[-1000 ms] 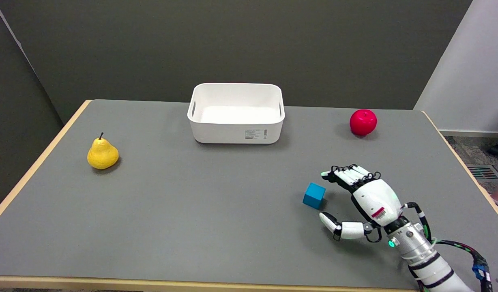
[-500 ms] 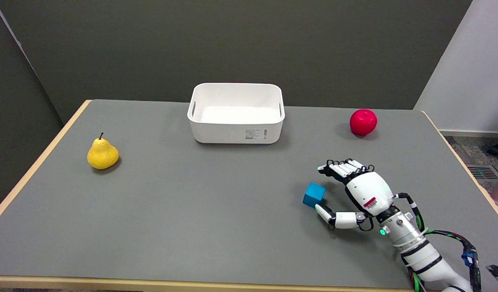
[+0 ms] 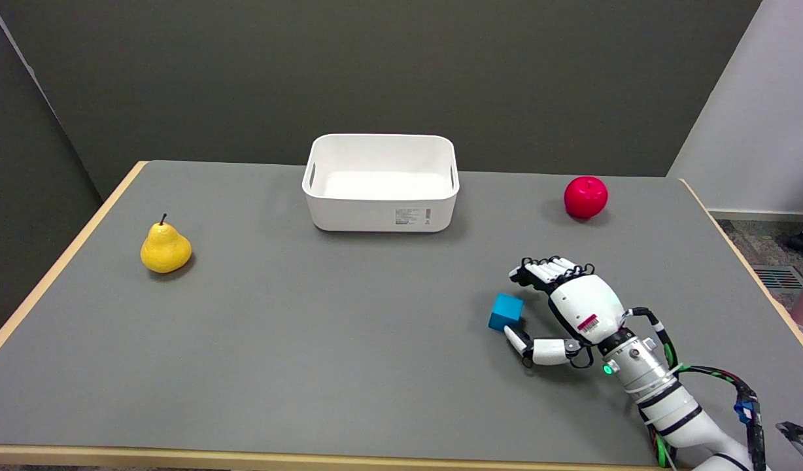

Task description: Pick up the cube.

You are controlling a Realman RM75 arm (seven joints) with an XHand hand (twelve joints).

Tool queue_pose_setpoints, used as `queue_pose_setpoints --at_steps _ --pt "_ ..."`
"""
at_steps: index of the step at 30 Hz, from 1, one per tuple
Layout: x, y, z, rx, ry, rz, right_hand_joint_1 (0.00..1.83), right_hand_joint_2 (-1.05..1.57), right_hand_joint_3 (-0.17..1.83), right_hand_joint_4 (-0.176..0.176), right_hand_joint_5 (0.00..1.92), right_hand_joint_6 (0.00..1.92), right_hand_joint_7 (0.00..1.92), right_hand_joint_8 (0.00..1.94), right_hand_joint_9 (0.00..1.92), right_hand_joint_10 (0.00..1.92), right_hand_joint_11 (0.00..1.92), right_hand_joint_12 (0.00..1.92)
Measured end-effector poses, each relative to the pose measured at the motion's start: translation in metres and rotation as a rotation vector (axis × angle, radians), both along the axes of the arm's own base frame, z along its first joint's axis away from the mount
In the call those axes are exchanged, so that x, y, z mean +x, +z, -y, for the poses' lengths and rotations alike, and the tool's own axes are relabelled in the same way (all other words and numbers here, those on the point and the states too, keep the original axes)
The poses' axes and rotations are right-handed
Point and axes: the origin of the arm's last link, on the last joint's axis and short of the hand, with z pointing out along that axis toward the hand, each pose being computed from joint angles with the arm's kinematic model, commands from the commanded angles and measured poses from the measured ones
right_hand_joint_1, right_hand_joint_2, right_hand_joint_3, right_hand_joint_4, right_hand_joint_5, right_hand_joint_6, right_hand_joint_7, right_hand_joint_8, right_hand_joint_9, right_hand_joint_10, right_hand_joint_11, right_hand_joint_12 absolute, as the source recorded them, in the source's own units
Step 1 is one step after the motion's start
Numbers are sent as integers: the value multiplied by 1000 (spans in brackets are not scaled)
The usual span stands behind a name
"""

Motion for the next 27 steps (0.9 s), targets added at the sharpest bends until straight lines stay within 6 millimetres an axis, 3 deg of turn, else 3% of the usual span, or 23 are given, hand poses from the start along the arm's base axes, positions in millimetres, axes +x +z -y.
queue_pose_setpoints --at_steps 10,14,16,17,18,19,21,23,25,27 --pt "0 -4 4 5 -7 5 572 654 850 -91 423 855 597 773 572 1233 480 1693" --pt "1 -5 6 8 -5 6 678 678 864 -92 470 1001 614 801 589 1242 492 1699" --pt "1 -6 7 10 -5 6 742 707 864 -80 527 1143 646 861 623 1265 509 1705" --pt "2 -6 7 11 -4 6 803 820 735 -60 568 1267 663 886 638 1272 517 1713" --pt "2 -6 8 12 -3 6 902 1046 462 -25 628 1461 685 909 653 1276 527 1725" --pt "2 -6 8 13 -3 5 944 1124 367 -7 662 1530 711 945 672 1290 541 1739" --pt "3 -7 10 13 -2 5 954 1086 413 5 691 1506 768 1031 715 1328 568 1770" --pt "4 -7 11 14 2 5 988 1081 406 -7 690 1501 810 1098 756 1339 568 1783" --pt "4 -7 12 14 3 4 1167 1129 233 -50 635 1487 873 1265 825 1316 588 1760" --pt "5 -7 13 14 3 3 1175 1108 283 -85 630 1470 879 1338 821 1360 548 1808"
